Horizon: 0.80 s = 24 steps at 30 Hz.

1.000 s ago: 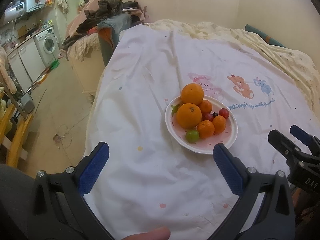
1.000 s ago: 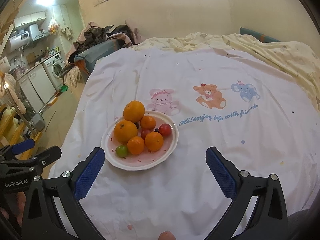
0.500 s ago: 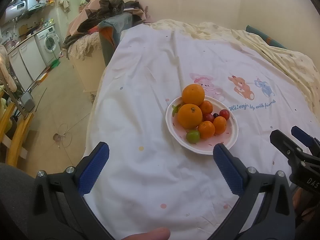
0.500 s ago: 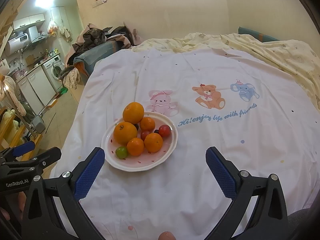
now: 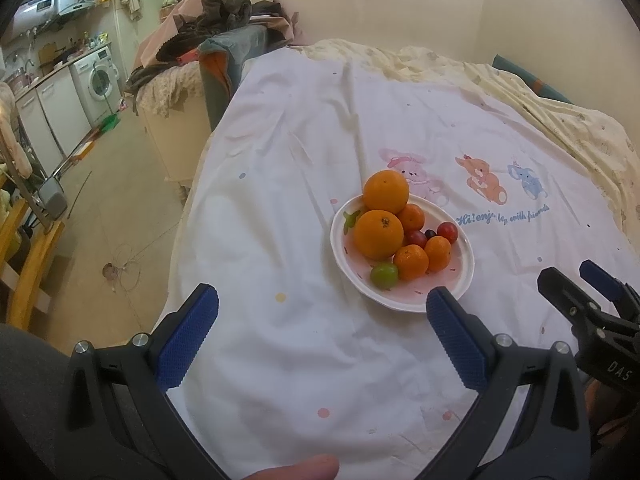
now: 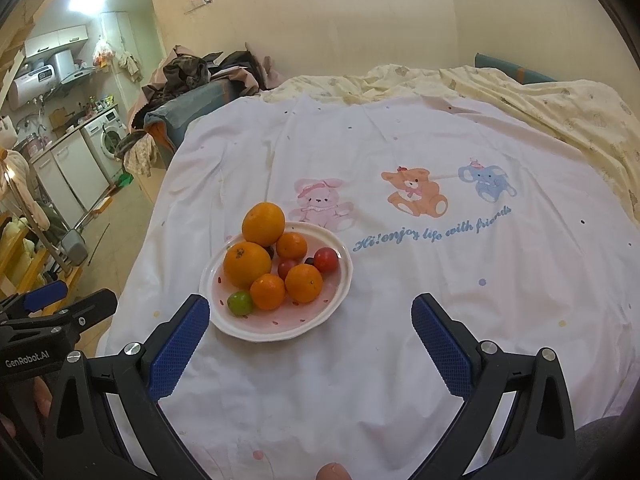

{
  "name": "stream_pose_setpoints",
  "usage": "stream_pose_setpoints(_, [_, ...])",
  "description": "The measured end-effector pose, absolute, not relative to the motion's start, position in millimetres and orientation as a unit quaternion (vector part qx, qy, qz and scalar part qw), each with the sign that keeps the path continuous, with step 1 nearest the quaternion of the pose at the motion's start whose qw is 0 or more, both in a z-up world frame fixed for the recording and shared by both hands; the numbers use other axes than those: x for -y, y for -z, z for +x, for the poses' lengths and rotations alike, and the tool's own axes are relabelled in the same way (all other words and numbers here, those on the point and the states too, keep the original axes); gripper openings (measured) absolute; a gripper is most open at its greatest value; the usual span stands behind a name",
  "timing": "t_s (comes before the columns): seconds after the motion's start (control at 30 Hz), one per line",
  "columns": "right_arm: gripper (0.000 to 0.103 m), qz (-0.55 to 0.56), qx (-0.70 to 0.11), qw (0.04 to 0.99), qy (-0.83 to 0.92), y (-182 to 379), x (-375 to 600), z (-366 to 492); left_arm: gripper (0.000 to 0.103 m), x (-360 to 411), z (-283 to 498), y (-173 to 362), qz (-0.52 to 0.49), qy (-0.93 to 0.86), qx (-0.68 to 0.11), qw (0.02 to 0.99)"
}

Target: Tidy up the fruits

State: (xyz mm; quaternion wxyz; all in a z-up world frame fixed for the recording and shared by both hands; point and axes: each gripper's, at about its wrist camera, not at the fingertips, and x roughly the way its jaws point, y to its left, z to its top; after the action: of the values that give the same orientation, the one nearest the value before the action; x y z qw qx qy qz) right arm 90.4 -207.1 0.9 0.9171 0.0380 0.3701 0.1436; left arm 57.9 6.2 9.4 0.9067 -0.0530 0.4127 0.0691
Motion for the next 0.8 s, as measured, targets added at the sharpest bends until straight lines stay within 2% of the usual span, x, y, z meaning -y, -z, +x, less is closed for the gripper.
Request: stream_pose_setpoints(0.8, [0.103, 0.04, -0.372, 0.917, -0.141, 0.3, 209.3, 92.0, 0.103, -7.4, 58.6, -7.7, -0.054, -0.066, -0.417, 0.905])
